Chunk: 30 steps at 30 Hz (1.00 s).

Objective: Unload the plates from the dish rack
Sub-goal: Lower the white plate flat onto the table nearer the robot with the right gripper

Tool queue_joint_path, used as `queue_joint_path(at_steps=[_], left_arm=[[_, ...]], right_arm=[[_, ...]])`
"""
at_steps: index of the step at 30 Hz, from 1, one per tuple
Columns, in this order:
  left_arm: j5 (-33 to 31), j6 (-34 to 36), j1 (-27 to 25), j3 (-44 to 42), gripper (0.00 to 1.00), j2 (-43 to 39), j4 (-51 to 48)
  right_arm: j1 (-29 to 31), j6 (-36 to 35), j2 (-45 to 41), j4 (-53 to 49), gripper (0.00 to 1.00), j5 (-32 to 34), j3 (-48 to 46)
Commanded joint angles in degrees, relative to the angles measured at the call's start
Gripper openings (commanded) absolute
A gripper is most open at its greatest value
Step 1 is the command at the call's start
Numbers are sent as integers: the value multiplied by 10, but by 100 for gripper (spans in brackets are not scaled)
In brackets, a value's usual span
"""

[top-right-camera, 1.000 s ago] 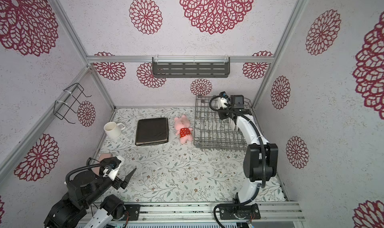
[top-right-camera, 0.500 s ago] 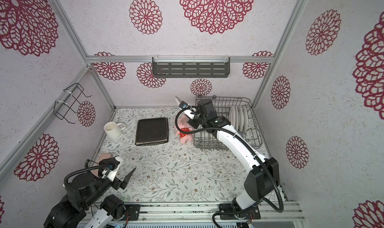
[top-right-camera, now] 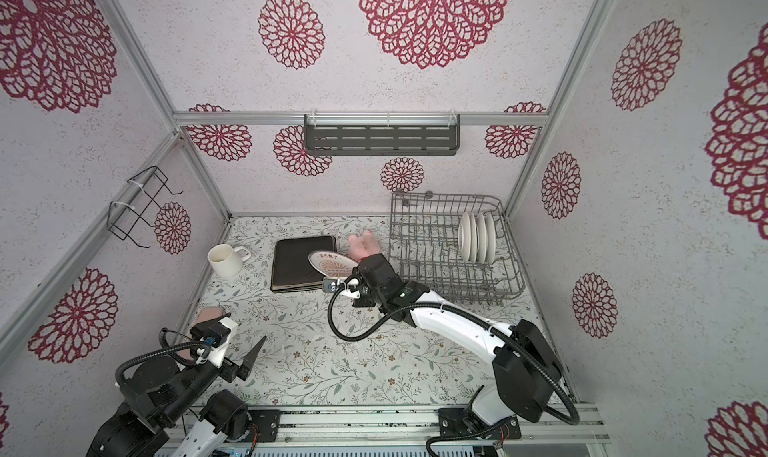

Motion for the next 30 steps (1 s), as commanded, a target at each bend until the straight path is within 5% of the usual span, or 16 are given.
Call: queue_joint_path(at_steps=[1,7,18,30], left_arm=[[-4,6,-7,-5,97,-7,19],[-6,8,-7,-4,97,-9,18],[-16,6,-8,-7,97,-20,23],[-17,6,-9,-7,97,-31,23]], right_arm=[[32,-52,-45,101,0,46,-22],[85,-74,-49,221,0,111,-114],[162,-230,6,450,0,221,-273],[225,-222,94,563,0,280,-327]])
